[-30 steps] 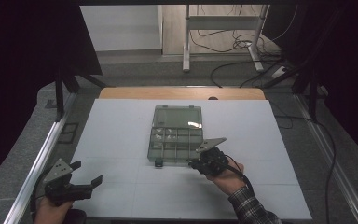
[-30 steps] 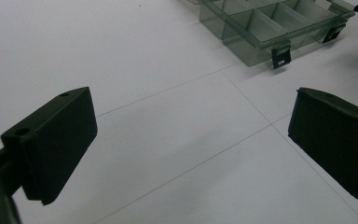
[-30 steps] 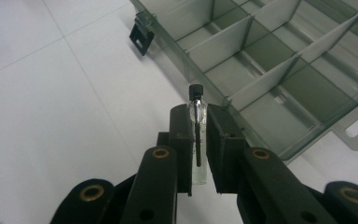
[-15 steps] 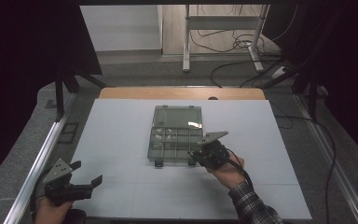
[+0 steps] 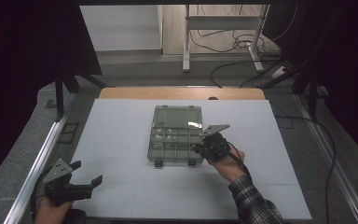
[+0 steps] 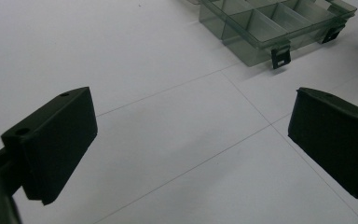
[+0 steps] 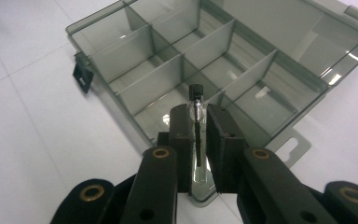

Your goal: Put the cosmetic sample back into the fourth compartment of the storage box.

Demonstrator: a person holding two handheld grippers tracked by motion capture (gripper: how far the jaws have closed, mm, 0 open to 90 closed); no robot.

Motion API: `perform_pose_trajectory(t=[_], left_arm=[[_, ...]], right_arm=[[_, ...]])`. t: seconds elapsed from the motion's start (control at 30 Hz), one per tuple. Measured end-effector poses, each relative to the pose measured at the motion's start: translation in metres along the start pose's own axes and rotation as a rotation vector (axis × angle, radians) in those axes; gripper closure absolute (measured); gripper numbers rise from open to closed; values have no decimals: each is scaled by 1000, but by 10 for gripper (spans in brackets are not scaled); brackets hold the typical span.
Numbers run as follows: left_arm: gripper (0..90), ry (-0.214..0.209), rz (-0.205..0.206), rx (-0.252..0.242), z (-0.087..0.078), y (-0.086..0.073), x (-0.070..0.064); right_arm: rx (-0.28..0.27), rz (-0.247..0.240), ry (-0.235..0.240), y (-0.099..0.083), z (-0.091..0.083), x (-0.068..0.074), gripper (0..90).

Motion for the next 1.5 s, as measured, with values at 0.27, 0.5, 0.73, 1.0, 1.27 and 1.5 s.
perform_pose_trajectory(t=[0.27,0.5,0.73,1.0,1.27,1.5], left_arm=[[16,0,0,-1,0,0,0],[16,0,0,0,0,0,0],[17,0,1,1,0,0,0],[18,0,1,2,1,0,0],[18,0,1,3,1,0,0],[18,-1,0,2,1,0,0]], right_arm=[[-2,5,-18,5,7,-7,799],[-5,12,-27,8,13,-13,799],[-4,18,-33,12,18,-19,799],[-4,21,-44,16,26,-24,799],[2,20,-61,18,35,-28,797],[4,21,-78,20,43,-32,796]])
Point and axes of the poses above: each handheld gripper's, and its own axes: z roughly forward along the jaws, y roughly out of its top, x roughly to its left, the point moved 5 cm from there along z, roughly forward along the jaws, and after that the axes turned 15 degrees about -y, right-handed, at the moved point
